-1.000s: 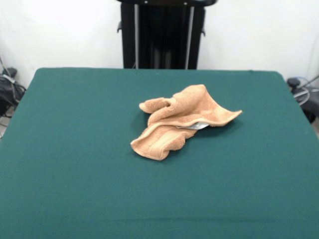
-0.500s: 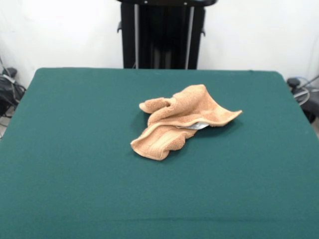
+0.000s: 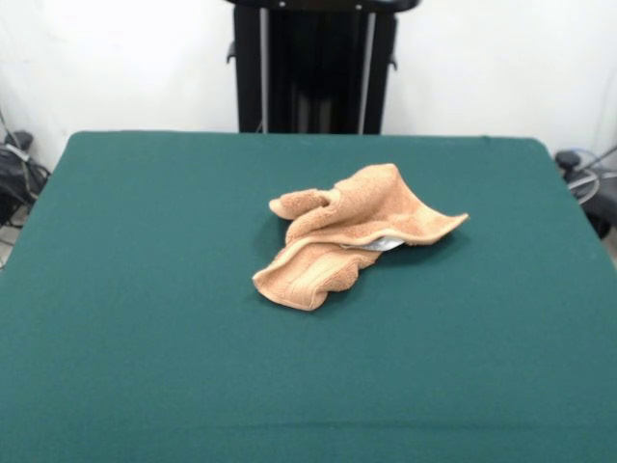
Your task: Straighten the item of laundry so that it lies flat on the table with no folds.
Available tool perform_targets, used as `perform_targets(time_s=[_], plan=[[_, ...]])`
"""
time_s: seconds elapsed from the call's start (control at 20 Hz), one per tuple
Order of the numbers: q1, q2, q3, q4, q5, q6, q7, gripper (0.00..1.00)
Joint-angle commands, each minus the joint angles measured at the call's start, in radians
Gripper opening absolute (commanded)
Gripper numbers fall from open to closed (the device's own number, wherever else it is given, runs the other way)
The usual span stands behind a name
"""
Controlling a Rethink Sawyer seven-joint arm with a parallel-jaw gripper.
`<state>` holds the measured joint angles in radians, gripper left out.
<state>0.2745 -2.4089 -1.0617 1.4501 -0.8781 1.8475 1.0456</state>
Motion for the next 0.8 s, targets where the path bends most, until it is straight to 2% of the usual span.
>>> perform_targets(time_s=[0.05,0.45,0.8], plan=[[0.054,-0.093,-0.253,0.233,-0.099,-0.105,-0.128,1.0],[0.129,-0.14,-0.344,0.264,-0.145,-0.202,-0.082,1.0],[0.203,-0.172,-0.415,0.288,-0.188,-0.271,0.005,1.0]])
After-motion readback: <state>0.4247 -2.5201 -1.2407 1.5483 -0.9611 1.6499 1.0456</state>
